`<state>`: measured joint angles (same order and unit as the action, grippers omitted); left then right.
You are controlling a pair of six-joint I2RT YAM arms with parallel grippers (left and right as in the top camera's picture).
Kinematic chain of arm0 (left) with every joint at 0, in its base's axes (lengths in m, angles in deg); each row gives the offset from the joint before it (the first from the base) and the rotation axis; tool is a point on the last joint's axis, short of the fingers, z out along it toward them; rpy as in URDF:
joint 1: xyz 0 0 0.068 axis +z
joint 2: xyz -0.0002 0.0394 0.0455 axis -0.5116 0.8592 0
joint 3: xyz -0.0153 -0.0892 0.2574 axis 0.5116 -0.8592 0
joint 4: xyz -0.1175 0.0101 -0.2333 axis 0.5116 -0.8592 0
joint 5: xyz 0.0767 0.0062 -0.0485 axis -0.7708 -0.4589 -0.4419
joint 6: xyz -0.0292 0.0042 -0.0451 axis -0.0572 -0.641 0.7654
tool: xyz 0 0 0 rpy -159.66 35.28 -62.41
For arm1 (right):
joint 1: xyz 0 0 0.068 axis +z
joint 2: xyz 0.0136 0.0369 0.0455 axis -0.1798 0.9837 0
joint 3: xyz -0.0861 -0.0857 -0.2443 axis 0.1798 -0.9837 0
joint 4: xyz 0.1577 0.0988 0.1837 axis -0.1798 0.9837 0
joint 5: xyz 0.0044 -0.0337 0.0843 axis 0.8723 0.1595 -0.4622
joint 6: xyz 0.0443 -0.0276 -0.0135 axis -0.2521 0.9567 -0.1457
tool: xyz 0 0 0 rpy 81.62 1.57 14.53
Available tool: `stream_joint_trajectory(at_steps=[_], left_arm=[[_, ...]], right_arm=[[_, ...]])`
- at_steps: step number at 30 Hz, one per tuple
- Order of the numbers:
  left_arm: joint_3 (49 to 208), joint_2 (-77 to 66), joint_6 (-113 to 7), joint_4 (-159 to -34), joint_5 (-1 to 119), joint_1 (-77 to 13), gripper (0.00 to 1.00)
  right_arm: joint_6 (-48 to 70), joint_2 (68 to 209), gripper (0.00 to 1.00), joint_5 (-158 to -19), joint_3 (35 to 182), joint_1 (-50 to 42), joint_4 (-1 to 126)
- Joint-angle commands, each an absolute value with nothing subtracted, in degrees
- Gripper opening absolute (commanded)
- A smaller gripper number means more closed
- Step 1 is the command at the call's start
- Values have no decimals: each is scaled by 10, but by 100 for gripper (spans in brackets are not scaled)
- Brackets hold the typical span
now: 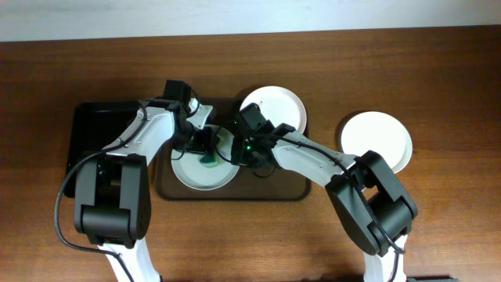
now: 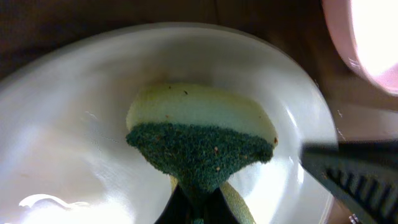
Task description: Clean dirty plates on tray and stack at the side
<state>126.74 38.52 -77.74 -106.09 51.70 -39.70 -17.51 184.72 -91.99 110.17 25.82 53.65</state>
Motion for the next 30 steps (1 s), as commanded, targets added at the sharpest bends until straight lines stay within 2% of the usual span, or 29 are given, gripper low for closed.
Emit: stream_joint_trajectory(at_steps=[1, 6, 12, 17, 20, 25, 28, 30], left_arm=[[1267, 397, -755, -1026, 423, -396, 0], [1267, 416, -740, -1046, 324, -396, 0], [1270, 422, -646, -1129, 155, -395, 0], [1301, 422, -644, -1151, 143, -396, 0], [1338, 422, -614, -1178, 93, -397, 0], [1447, 422, -615, -1227, 79, -398, 0], [1497, 422, -619, -1254, 94, -403, 0], [1517, 422, -659, -1264, 159, -410, 0]], right_arm=[[-179, 1855, 4, -911, 1101, 256, 537], [-179, 1855, 4, -911, 1101, 256, 538], [-179, 1855, 4, -911, 1101, 256, 539], [-179, 1855, 4, -911, 1101, 256, 540], [-179, 1855, 4, -911, 1101, 256, 541], [-179, 1855, 4, -911, 1101, 256, 541], [-179, 1855, 4, -911, 1101, 256, 542], [-179, 1855, 4, -911, 1101, 256, 542]])
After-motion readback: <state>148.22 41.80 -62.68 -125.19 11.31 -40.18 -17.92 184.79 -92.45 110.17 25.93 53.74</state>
